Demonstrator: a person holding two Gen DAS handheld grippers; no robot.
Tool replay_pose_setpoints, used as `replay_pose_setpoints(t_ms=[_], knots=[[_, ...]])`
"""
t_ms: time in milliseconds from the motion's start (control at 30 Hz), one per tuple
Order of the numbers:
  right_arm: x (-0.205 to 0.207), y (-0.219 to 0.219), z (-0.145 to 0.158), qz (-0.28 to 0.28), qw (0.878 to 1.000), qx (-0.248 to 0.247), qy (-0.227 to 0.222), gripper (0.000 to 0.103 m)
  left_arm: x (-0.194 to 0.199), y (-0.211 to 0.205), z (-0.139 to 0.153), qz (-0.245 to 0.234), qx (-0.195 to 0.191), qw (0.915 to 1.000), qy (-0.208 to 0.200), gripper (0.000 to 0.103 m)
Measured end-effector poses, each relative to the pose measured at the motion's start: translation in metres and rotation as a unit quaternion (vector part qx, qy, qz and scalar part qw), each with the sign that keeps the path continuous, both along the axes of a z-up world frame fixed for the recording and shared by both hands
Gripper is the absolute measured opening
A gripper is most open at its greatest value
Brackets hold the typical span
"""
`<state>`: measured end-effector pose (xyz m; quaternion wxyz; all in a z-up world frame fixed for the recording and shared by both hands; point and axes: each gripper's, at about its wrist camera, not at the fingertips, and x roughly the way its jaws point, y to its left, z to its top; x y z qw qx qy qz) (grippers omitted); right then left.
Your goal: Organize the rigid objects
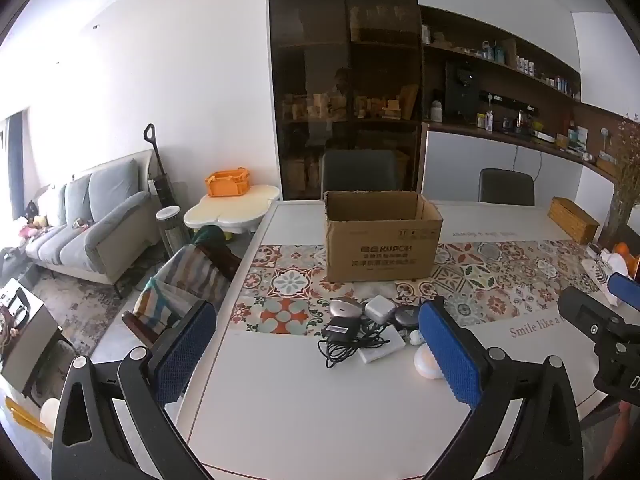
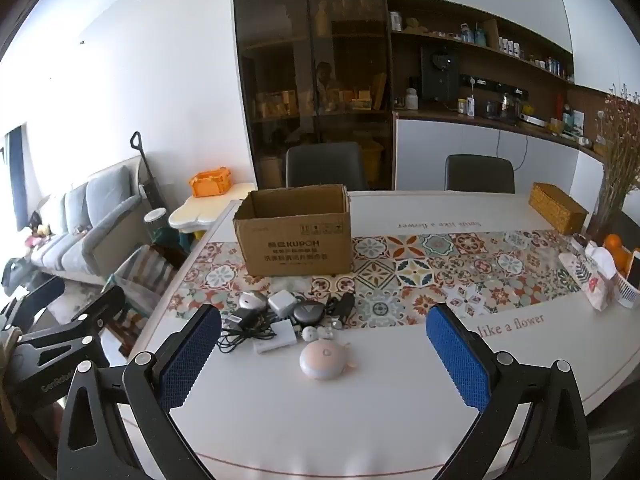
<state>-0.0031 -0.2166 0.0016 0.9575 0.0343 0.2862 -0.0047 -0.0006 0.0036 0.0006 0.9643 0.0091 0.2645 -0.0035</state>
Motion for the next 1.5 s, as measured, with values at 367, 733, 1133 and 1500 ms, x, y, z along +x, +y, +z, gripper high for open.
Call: replay_pose_setpoints(t_ms=[367, 733, 1133, 1500], knots=[[0.002, 0.003, 0.004, 0.003, 1.000, 0.004, -0.001, 0.103, -0.006, -0.008, 0.007, -0.006, 0.012, 0.9999, -0.005, 0.103], [-0.001, 0.000, 0.000, 0.002, 1.000, 0.010, -0.004, 0.103, -0.010, -0.006, 0.010, -0.004, 0.010, 0.9999, -0.006, 0.103], [-0.003, 0.008, -0.003, 0.007, 1.000, 0.010, -0.003, 0.103, -0.011, 0.001, 0.012, 0.001, 0.014, 0.9999, -0.010, 0.103], [-0.002, 0.008, -0.005, 0.008, 1.000, 0.011, -0.004, 0.103, -0.009, 0.001, 0.015, -0.002, 0.014, 0.9998, -0.012, 0.103]])
